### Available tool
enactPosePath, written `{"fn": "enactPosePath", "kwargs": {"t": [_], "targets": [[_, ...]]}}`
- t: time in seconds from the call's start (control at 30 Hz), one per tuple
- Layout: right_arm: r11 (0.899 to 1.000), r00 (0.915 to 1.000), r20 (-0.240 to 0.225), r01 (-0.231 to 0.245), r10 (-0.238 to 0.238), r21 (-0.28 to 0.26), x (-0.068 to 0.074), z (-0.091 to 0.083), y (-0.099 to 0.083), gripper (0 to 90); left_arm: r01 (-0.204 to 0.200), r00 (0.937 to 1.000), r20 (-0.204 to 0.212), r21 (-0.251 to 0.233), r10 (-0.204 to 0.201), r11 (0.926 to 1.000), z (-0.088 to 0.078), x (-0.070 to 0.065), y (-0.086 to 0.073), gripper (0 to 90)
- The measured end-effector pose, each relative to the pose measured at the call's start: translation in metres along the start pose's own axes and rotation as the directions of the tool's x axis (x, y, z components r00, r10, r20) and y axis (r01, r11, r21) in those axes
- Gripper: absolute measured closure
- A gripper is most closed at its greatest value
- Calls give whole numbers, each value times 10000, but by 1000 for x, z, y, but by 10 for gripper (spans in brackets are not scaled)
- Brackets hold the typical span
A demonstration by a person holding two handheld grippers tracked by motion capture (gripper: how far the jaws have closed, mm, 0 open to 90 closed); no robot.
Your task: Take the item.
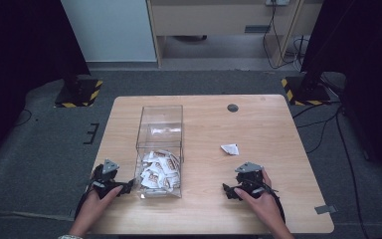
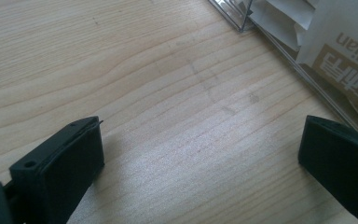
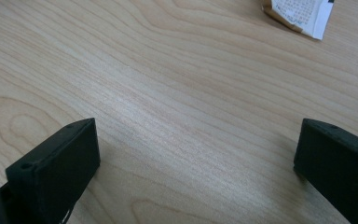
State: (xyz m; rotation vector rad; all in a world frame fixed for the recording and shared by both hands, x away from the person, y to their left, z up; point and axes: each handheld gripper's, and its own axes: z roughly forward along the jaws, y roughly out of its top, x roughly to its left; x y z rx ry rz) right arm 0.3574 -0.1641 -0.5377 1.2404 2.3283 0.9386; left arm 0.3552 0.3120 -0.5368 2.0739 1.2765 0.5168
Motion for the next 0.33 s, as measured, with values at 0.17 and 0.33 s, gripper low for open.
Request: {"fn": "enactPosePath", "kwargs": {"t": [0.17, 0.33], "targets": [[9999, 10000, 6, 10, -10, -168, 0, 0, -3, 4, 3, 10000, 1, -3, -3, 10000, 0, 0, 0, 0], [9998, 10000, -46, 33, -34, -186, -1, -2, -4, 4, -3, 10000, 2, 3, 3, 10000, 0, 0, 0, 0]]}}
